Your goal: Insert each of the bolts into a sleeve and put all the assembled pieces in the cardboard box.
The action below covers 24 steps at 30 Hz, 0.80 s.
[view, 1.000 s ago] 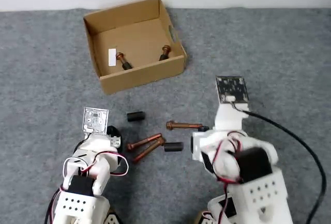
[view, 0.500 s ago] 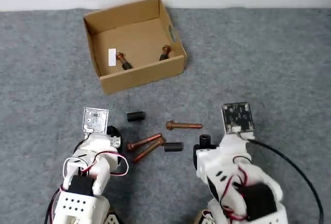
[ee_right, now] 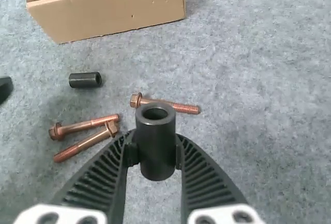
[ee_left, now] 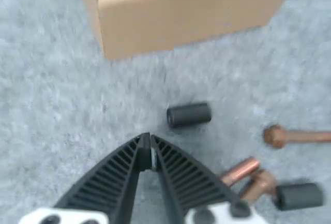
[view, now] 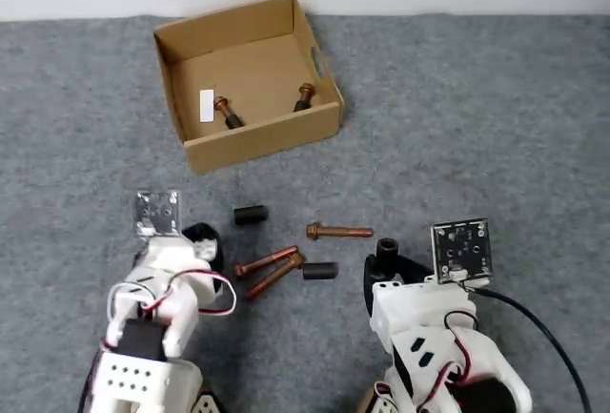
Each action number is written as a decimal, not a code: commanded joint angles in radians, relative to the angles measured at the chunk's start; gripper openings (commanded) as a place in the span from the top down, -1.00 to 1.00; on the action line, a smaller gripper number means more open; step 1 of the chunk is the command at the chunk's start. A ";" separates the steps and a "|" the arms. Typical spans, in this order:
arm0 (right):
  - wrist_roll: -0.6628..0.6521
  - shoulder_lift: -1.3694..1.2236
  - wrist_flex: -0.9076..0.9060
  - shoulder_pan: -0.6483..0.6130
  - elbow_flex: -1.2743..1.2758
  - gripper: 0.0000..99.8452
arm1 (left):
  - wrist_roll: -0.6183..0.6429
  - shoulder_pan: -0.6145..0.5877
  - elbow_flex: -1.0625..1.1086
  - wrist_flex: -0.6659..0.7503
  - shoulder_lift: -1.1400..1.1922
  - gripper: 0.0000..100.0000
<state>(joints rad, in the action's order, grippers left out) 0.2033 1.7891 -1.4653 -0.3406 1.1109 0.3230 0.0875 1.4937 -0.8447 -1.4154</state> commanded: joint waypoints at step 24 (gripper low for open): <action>-0.012 0.002 0.012 0.208 0.003 0.98 | -0.140 0.204 -0.900 -0.520 1.138 0.99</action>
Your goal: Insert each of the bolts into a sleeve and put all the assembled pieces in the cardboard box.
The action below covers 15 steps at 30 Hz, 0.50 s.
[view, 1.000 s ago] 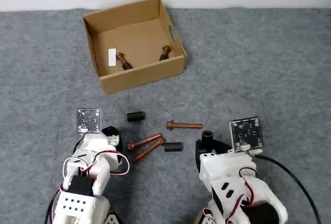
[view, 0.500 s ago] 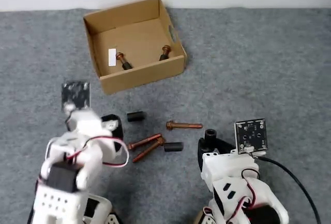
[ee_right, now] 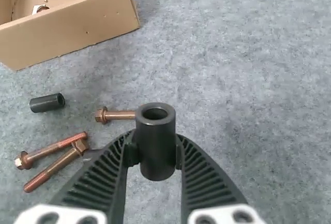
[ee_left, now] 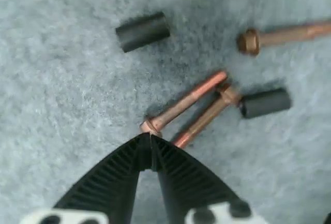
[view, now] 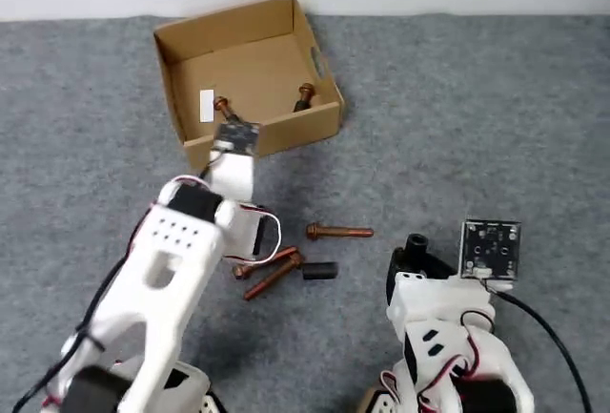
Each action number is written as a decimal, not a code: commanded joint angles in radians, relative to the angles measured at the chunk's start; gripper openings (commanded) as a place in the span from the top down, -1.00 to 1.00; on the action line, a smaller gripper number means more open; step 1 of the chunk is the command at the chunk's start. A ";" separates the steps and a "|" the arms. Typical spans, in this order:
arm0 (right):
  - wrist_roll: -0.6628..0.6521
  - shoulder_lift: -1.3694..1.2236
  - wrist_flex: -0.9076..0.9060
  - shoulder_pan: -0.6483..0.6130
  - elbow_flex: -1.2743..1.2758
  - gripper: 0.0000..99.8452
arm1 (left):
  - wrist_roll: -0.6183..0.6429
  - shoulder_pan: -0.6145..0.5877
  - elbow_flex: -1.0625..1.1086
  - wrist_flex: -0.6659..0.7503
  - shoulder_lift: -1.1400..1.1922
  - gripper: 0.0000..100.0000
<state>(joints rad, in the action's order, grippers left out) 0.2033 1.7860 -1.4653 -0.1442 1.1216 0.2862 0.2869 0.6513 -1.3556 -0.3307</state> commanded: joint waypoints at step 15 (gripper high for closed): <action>-0.037 0.005 0.015 0.012 -0.003 0.98 | -0.394 0.239 -0.065 0.018 0.138 0.77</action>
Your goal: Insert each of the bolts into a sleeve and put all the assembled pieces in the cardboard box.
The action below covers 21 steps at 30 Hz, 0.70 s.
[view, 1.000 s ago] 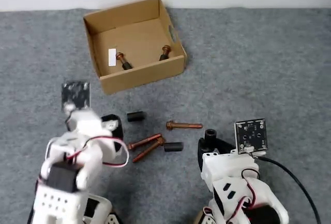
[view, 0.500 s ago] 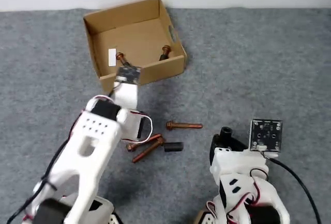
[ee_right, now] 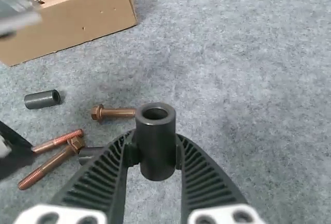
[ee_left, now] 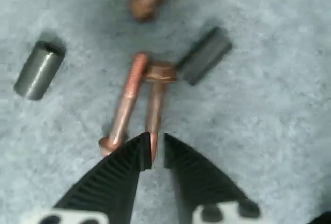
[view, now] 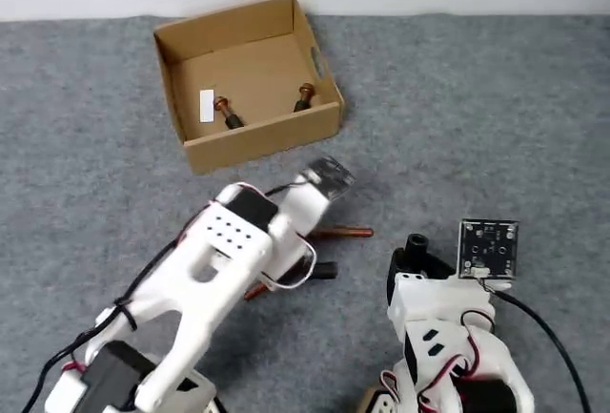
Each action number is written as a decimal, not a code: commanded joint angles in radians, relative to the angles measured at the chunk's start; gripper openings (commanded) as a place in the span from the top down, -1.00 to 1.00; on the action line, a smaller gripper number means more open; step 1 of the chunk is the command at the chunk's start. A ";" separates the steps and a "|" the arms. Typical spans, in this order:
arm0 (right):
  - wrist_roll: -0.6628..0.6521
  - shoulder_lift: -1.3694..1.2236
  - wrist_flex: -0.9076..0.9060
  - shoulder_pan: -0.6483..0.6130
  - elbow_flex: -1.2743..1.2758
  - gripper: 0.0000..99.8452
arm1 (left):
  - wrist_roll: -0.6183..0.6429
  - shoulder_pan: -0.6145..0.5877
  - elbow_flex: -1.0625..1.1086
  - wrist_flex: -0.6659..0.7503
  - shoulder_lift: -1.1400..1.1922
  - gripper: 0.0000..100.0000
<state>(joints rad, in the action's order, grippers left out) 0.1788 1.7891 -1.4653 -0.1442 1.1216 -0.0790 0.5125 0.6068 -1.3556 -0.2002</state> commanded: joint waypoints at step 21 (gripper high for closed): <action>-0.012 0.002 0.015 0.016 -0.003 0.98 | -0.026 0.012 -0.067 0.267 0.327 0.77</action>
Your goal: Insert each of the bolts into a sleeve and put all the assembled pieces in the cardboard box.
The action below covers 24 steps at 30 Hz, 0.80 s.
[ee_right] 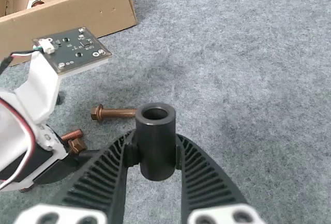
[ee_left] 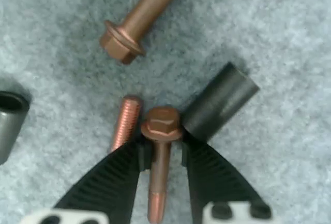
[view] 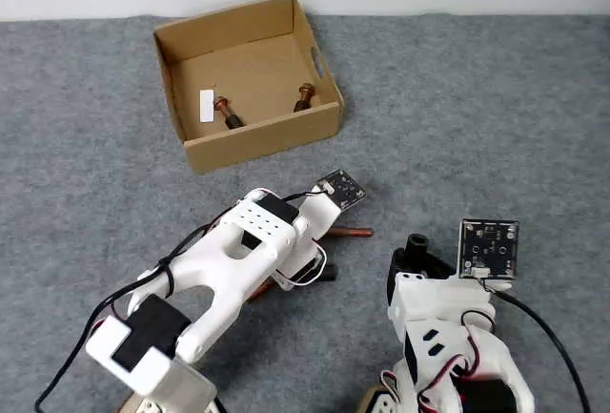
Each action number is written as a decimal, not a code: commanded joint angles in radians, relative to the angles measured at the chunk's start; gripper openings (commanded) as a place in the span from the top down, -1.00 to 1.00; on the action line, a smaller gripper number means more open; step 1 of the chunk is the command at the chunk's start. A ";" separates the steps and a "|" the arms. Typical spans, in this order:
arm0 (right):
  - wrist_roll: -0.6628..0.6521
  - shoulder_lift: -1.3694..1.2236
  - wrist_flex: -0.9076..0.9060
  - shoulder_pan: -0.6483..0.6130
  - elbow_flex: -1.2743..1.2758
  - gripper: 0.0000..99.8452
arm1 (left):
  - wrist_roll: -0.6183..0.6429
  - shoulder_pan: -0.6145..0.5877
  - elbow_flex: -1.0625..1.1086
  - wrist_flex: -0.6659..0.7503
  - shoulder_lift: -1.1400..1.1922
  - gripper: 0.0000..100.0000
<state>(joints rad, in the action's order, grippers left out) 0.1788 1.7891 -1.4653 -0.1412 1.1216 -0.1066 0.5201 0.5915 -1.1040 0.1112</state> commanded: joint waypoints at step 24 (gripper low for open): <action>-0.014 0.027 0.015 -0.013 -0.009 0.98 | 0.358 0.005 -0.128 -0.364 -0.400 0.99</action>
<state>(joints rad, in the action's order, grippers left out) 0.1757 1.8090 -1.4653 -0.1412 1.1308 0.2279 0.5263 0.4872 -1.4001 -0.1266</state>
